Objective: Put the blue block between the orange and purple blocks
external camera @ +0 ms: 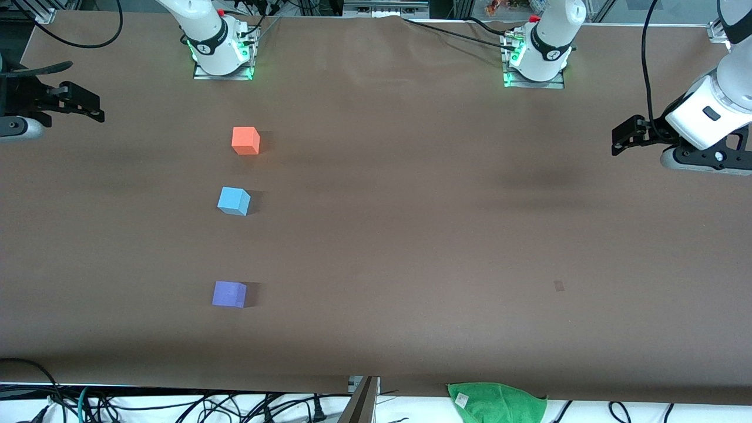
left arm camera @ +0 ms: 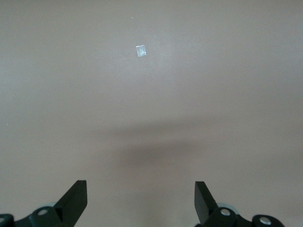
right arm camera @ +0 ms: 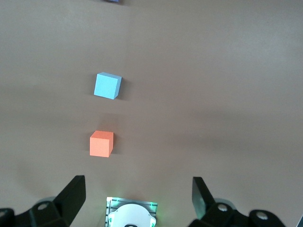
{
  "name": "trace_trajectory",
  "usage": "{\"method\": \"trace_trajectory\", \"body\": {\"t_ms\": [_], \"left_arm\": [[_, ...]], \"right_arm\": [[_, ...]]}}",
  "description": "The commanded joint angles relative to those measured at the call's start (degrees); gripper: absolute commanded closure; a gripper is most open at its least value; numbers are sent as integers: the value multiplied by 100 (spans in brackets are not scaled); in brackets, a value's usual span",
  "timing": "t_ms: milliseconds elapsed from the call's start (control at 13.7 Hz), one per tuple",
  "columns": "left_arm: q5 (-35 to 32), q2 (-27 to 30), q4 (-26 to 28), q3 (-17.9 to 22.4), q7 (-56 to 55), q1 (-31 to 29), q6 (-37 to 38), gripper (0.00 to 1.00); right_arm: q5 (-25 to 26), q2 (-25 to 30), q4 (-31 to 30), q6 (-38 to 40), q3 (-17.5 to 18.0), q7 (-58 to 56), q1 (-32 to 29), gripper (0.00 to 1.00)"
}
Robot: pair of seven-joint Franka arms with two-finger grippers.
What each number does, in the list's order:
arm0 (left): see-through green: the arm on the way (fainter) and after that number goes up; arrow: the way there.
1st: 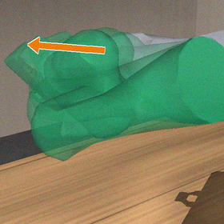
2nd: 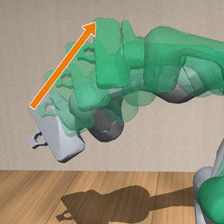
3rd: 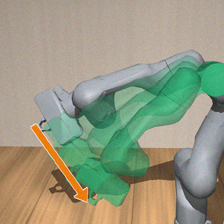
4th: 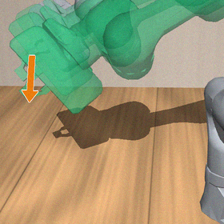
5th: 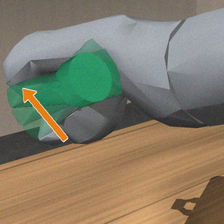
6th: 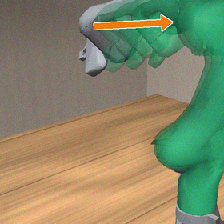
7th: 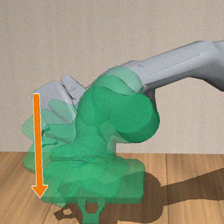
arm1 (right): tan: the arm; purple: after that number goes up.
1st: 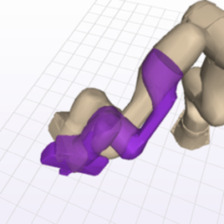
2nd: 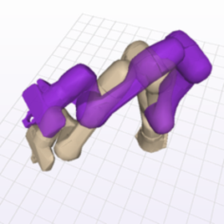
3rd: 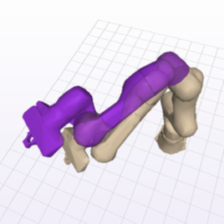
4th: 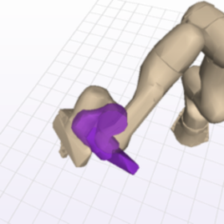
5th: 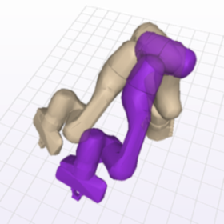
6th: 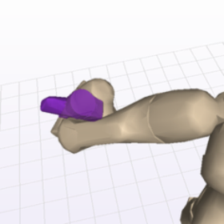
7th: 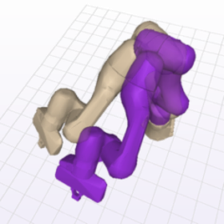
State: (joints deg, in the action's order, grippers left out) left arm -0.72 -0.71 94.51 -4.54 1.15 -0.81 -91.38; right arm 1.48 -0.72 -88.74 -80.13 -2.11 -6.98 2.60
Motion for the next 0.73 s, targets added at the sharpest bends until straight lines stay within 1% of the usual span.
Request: {"method": "trace_trajectory", "body": {"t_ms": [0, 365, 657], "left_arm": [[72, -87, -188, 15, 52, 20, 120, 0], [72, -87, -188, 15, 52, 29, 120, 0], [72, -87, -188, 15, 52, 29, 120, 0]], "right_arm": [[72, -33, -12, -90, 71, -22, -41, 1], [221, -156, 75, -240, 71, -31, -32, 1], [222, -200, 102, -240, 79, 39, -23, 1]]}}
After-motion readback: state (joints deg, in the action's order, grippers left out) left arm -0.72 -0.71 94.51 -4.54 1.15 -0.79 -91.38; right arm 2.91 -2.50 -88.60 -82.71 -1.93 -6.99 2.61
